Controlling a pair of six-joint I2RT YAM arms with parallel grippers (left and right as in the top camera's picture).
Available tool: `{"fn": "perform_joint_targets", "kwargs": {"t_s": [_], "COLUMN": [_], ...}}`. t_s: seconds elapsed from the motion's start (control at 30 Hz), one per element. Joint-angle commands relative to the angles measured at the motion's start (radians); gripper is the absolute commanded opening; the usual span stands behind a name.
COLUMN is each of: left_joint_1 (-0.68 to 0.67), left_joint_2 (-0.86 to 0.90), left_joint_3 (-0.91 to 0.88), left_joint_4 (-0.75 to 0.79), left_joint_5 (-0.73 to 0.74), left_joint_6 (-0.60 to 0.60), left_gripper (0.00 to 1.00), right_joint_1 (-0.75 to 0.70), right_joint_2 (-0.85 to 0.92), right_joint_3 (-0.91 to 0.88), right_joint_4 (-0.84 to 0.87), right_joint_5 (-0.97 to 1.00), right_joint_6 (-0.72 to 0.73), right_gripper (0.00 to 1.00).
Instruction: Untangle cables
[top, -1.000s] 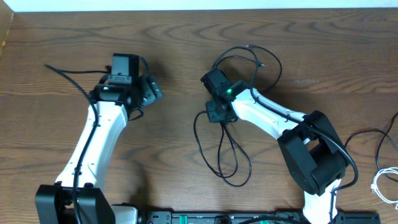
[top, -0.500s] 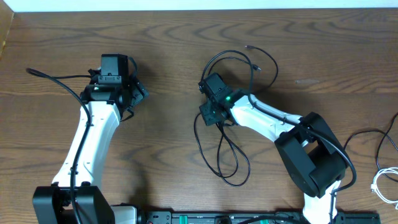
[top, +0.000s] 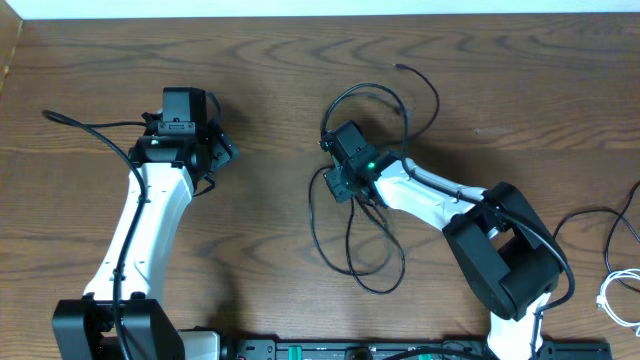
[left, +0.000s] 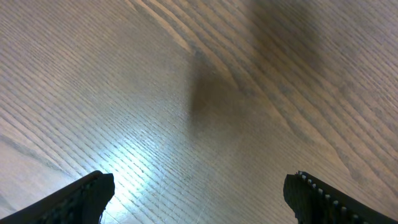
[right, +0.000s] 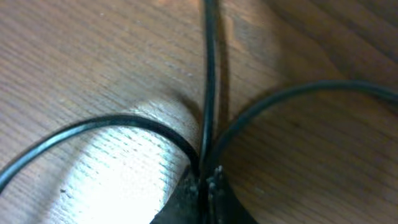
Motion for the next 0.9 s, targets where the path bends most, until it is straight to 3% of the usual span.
{"fn": "perform_joint_targets", "kwargs": {"t_s": [0.0,0.23,0.43,0.87], "left_joint_1": [0.003,0.003,0.003,0.003], "left_joint_2": [-0.009,-0.009,-0.009,-0.009], "left_joint_3": [0.003,0.003,0.003,0.003], "left_joint_4": [-0.001,-0.001,-0.001,-0.001], "left_joint_5": [-0.021,-0.020,-0.021,-0.020], "left_joint_6": [-0.006,-0.005,-0.005,-0.005], "left_gripper": [0.93,0.93,0.93,0.93], "right_joint_1": [0.008,0.006,-0.046,-0.320], "right_joint_2": [0.015,-0.003,-0.126,-0.425], "right_joint_3": [-0.033,-0.031,0.008,0.132], "right_joint_4": [-0.019,-0.021,-0.083,-0.183], "right_joint_5": [0.015,0.047,0.049,0.235], "right_joint_6": [-0.015,0.016,0.015,-0.080], "right_gripper": [0.01,0.01,0.01,0.01]}}
